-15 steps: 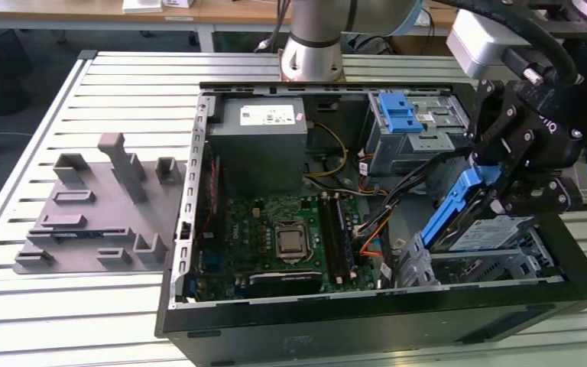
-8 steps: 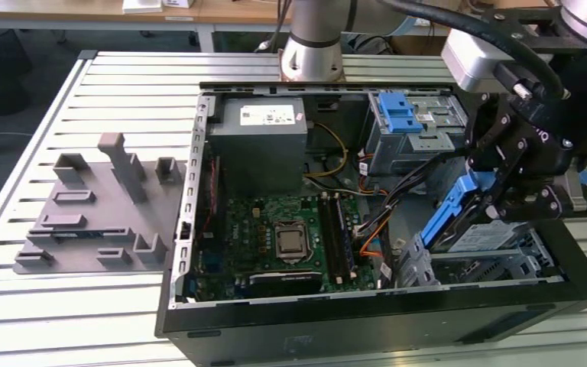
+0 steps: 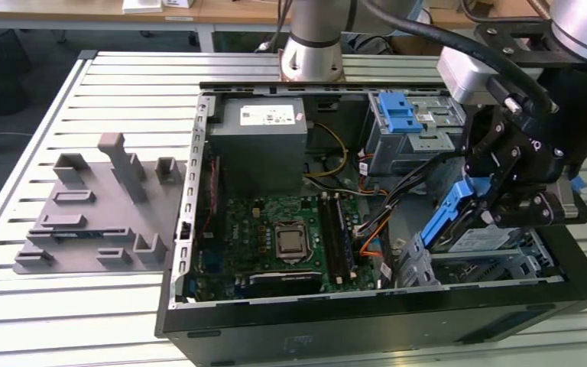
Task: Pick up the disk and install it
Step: 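Insert the disk into the insertion slot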
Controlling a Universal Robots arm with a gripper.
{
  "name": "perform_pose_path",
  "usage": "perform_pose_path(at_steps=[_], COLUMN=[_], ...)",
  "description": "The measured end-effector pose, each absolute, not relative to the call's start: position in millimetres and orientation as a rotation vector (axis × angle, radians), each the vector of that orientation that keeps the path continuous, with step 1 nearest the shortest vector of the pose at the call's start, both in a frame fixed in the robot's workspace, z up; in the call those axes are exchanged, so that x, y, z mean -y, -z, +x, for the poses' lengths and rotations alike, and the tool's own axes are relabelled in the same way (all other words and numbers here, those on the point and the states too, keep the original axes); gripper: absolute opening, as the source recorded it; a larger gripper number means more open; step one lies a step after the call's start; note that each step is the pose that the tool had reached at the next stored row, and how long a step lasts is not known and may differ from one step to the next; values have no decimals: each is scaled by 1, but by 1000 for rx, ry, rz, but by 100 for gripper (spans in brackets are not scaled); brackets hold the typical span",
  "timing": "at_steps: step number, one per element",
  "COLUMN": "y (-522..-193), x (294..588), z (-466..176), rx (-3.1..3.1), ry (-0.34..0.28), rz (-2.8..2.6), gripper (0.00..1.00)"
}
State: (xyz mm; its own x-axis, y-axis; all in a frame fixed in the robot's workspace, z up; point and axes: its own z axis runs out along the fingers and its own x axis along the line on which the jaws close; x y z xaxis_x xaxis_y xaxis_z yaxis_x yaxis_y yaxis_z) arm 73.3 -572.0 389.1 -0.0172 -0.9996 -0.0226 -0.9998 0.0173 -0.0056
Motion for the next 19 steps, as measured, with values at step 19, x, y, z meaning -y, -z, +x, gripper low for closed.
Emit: perform_pose_path(at_steps=[19], y=[-368], x=[572], z=[73], rx=[-2226], ry=[-19], rz=[-2188], gripper=[36])
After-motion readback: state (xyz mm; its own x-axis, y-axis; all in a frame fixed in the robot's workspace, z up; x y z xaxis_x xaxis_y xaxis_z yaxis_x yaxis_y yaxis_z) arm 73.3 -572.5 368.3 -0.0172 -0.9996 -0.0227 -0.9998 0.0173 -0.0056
